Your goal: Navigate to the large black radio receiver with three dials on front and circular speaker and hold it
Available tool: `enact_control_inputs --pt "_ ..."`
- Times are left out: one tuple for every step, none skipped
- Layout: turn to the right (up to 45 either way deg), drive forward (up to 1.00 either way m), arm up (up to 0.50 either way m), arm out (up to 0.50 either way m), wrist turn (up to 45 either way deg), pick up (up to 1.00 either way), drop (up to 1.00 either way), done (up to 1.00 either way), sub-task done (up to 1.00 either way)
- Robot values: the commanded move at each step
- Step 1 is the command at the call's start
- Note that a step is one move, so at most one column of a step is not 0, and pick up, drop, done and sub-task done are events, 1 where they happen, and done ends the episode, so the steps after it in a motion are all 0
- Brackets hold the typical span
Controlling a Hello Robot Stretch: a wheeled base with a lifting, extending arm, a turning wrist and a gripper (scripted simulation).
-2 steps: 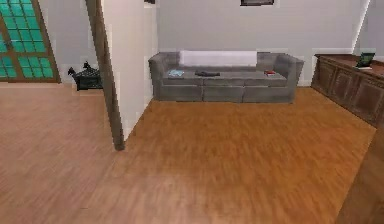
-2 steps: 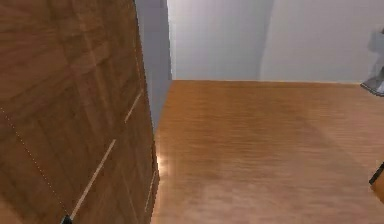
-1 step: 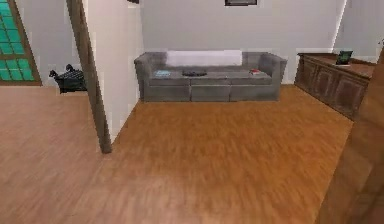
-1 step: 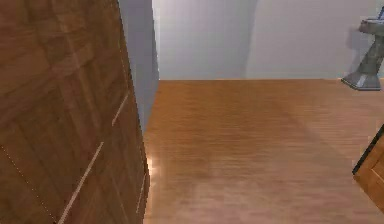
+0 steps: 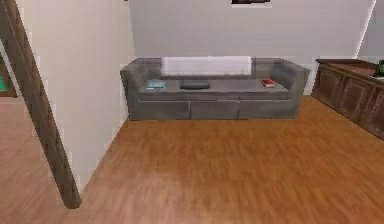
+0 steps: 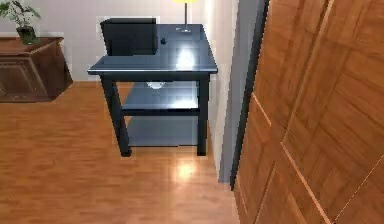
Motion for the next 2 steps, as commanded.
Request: enact_control_inputs --pt "45.0 0.0 0.0 0.0 0.0 0.0 0.0 0.0 0.0" --pt "42.0 0.0 0.0 0.0 0.0 0.0 0.0 0.0 0.0"
